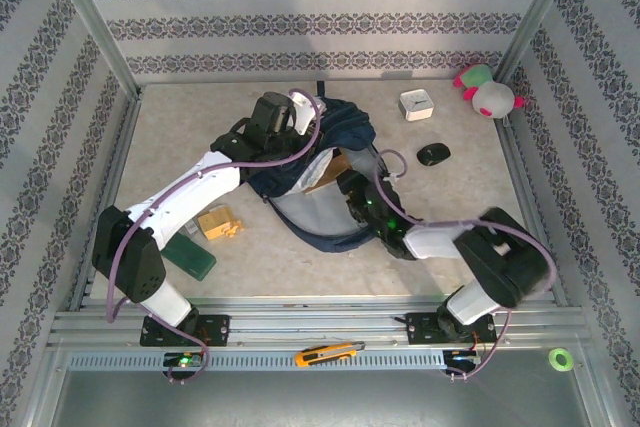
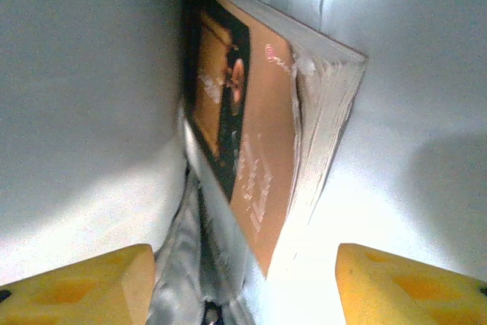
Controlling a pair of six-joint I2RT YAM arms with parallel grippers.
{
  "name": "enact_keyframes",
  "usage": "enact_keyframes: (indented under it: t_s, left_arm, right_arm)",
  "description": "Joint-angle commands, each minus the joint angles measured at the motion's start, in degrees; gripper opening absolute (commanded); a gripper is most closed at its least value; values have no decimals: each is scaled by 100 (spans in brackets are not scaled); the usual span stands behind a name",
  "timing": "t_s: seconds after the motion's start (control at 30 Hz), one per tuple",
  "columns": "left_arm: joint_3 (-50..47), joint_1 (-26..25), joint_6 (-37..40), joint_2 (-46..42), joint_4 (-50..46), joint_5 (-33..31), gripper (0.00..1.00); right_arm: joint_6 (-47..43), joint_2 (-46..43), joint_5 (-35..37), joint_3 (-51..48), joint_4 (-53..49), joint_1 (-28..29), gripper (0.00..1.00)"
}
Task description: Pack the student bag
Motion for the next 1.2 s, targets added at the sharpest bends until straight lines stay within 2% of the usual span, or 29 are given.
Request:
enact_keyframes:
  t_s: [0.0,0.13,0.23,0.3,0.37,0.43,0.6,0.77,0.87,1.07,1.17]
  left_arm:
    - [-131,75,-90,36,615,123,0]
    - [-332,13,-29,84,520,319,0]
    - [-460,13,-132,65,506,448,6]
    - [-545,22,-213,-8,533,464,18]
    - [-657,81,-410,-136,598,506,45]
    - [-793,201,-640,-279,646,648,51]
    - [-1273,568,-1106,-751,620,711,60]
    - [-1884,994,-1389,-1307,472,638,62]
    - [-2284,1218,-1495,-1666,446,581,62]
    - [-2920,1473,-1683,-2177,437,470,62]
    - [-3096,1579,-1726,-2297,382,424,62]
  right_arm:
    - [-633,-1131,-200,-260,-935,-105,64]
    - [-1707,-2729,-108,114,-3114,-156,65]
    - [-2367,-3626,174,482,-4417,-180,66]
    - [-2895,-4002,207,750,-4993,-210,67]
    - [-3586,-4144,-50,1031,-5315,-251,68]
    - [-4231,-4094,-361,1356,-5607,-265,69]
    - [-6045,-3387,-982,2191,-6474,-102,70]
    - [-8856,-2198,-510,2779,-7266,1166,71]
    - [-10026,-1325,-365,3041,-7593,1752,73]
    - [-10766,161,144,3148,-6942,1985,77]
    - [-10980,612,322,3012,-6489,1961,68]
